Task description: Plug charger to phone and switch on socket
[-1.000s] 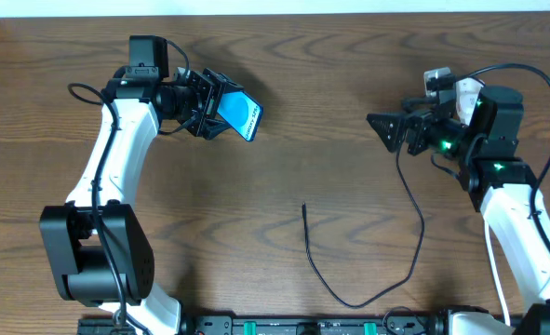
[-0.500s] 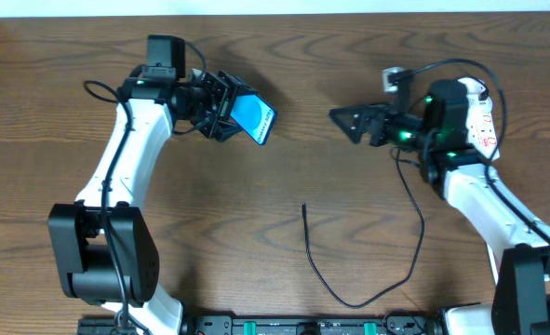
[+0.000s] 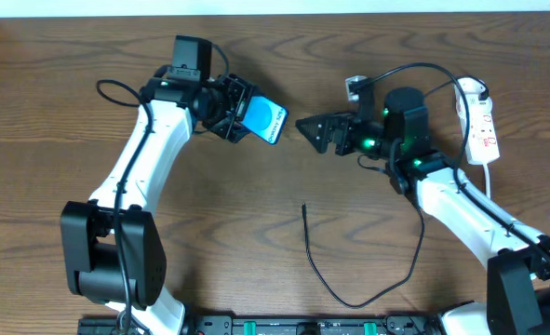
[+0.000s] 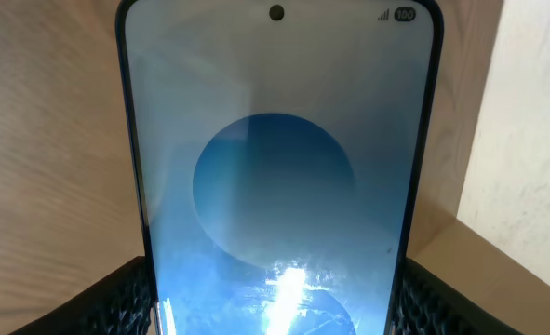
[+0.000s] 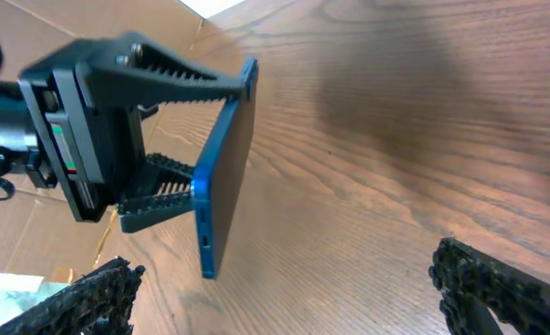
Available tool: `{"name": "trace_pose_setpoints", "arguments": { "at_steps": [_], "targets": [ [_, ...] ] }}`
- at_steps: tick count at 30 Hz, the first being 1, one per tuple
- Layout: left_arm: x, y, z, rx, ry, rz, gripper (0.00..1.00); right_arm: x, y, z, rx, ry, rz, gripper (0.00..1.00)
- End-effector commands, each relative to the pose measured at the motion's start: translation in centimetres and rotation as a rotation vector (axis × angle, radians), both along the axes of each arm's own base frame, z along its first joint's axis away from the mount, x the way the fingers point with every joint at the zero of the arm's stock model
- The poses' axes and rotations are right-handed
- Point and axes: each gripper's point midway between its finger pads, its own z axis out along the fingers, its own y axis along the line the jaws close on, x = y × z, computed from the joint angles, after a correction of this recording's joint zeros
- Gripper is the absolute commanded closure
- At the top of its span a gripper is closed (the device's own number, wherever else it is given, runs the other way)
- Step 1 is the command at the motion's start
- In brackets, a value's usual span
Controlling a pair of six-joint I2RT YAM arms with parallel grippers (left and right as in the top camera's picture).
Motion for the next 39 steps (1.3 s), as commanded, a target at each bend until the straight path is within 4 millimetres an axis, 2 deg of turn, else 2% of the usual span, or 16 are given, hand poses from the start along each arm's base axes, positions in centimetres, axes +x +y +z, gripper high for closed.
{"name": "trace_pose_setpoints", "arguments": {
  "at_steps": [1, 6, 18, 26, 31, 36, 39],
  "targets": [
    [0.4, -0.8, 1.7, -0.010, -0.046, 0.030, 0.93, 0.2, 0.9, 0.1, -0.019, -0.012, -0.024, 0.01],
    [0.6, -1.1, 1.5, 0.020, -0.043, 0.072, 0.93, 0.0, 1.3, 0.0, -0.015, 0.000, -0.026, 0.01],
    [-0.8, -4.9, 1.7, -0.019, -0.011, 0.051, 0.93, 0.1, 1.5, -1.3, -0.030, 0.029, -0.025, 0.01],
    [-1.4, -6.3, 1.7, -0.028, -0.001, 0.034, 0.93, 0.2, 1.3, -1.9, -0.044, 0.038, -0.037, 0.01],
    [-1.9, -7.1, 1.7, -0.031, 0.002, 0.019, 0.93, 0.3, 1.3, -1.9, -0.044, 0.037, -0.038, 0.13],
    [-2.3, -7.9, 1.7, -0.035, 0.009, 0.008, 0.93, 0.3, 1.2, -2.0, -0.048, 0.039, -0.043, 0.21],
    [-2.6, -8.3, 1.7, -0.034, 0.009, -0.002, 0.93, 0.4, 1.2, -2.0, -0.050, 0.038, -0.047, 0.22]
  ]
}}
